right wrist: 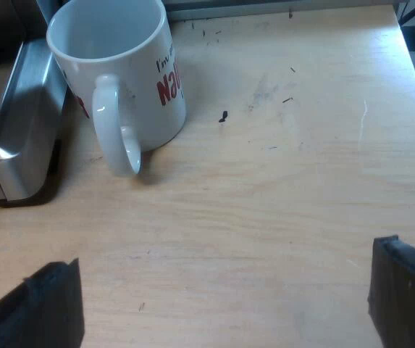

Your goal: Put the handle in the coffee machine

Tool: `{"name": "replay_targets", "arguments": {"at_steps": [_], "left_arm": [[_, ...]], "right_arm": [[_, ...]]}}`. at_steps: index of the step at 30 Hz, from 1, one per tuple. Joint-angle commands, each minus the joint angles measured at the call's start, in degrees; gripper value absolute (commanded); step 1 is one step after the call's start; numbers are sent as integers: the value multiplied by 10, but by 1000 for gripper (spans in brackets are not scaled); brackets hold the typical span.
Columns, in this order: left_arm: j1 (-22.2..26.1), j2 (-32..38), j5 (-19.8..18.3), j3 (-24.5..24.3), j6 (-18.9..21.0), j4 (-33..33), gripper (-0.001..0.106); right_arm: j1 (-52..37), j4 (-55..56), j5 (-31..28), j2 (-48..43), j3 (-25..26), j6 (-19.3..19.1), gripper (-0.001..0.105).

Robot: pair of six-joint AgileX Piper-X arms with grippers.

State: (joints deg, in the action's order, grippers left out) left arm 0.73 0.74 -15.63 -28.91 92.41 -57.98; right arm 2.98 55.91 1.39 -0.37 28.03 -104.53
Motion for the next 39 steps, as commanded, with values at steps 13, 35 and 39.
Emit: {"name": "replay_targets", "arguments": {"at_steps": [13,35,39], "left_arm": [[-2,78,-1,0,3,10,75],[-10,78,-1,0,3,10,75],[-15,78,-18,6,3,20,75]], "right_arm": [[-2,-5,2,-25,3,-7,81],[-2,12,37,-6,47,-7,81],[-2,44,37,32,85,-8,81]]}}
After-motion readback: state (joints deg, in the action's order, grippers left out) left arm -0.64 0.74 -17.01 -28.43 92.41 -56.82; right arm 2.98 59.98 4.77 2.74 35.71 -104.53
